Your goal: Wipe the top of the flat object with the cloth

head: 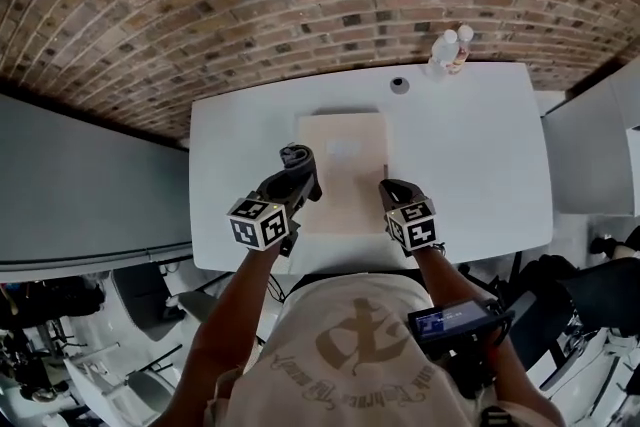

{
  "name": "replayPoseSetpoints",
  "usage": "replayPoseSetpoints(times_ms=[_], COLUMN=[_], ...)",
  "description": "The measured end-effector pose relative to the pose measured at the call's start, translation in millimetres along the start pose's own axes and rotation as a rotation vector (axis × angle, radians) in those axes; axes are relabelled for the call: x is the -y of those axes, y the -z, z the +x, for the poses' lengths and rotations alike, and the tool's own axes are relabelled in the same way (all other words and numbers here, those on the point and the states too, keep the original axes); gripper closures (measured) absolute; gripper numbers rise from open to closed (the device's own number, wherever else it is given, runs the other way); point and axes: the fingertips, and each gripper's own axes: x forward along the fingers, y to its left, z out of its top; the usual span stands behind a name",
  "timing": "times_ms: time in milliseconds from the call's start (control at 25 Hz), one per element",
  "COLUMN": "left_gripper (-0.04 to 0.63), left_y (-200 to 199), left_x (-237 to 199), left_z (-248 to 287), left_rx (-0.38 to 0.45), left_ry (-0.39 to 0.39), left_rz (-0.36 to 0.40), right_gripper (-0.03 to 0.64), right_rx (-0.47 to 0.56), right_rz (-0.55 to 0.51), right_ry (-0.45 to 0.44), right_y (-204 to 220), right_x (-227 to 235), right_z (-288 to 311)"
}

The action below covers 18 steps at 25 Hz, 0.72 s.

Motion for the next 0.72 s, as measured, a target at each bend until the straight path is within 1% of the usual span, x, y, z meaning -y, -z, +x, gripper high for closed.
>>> replayPoseSetpoints(times_ms=[80, 120, 160, 200, 320, 400, 520, 600, 720], left_gripper=[0.468, 0.468, 0.468, 0.468, 0.468, 0.468, 0.468, 0.468, 0.468], left_y=[-12, -18, -24, -29, -47, -57, -69, -74, -75], left_x=[-1, -1, -1, 0, 0, -3, -9, -12, -15], left_z=[16, 25, 35, 46, 77, 97, 129, 151, 181], left_rx=[-0.022, -0.035, -0.049, -0.063, -0.105, -0.13, -0.18, -0.22, -0.294], left_ry=[0.017, 0.024, 0.032, 0.041, 0.065, 0.073, 0.089, 0.107, 0.141], left_rz=[0.05, 0.077, 0.103, 0.127, 0.17, 0.179, 0.179, 0.173, 0.165], right_gripper=[0.592, 0.566, 0.499, 0.471, 0.459, 0.446, 0.439, 0.439, 0.44], right_rx=[-0.021, -0.033, -0.043, -0.049, -0.066, -0.086, -0.13, -0.162, -0.177], right_rz=[0.025, 0.041, 0.057, 0.074, 0.124, 0.145, 0.161, 0.178, 0.197], right_ry=[0.03, 0.039, 0.047, 0.057, 0.099, 0.11, 0.104, 0.104, 0.103], right_y=[1, 2, 3, 2, 4, 7, 11, 17, 21], right_x=[9, 13, 16, 20, 29, 32, 36, 37, 34], right_z=[6, 11, 15, 19, 29, 36, 45, 48, 47])
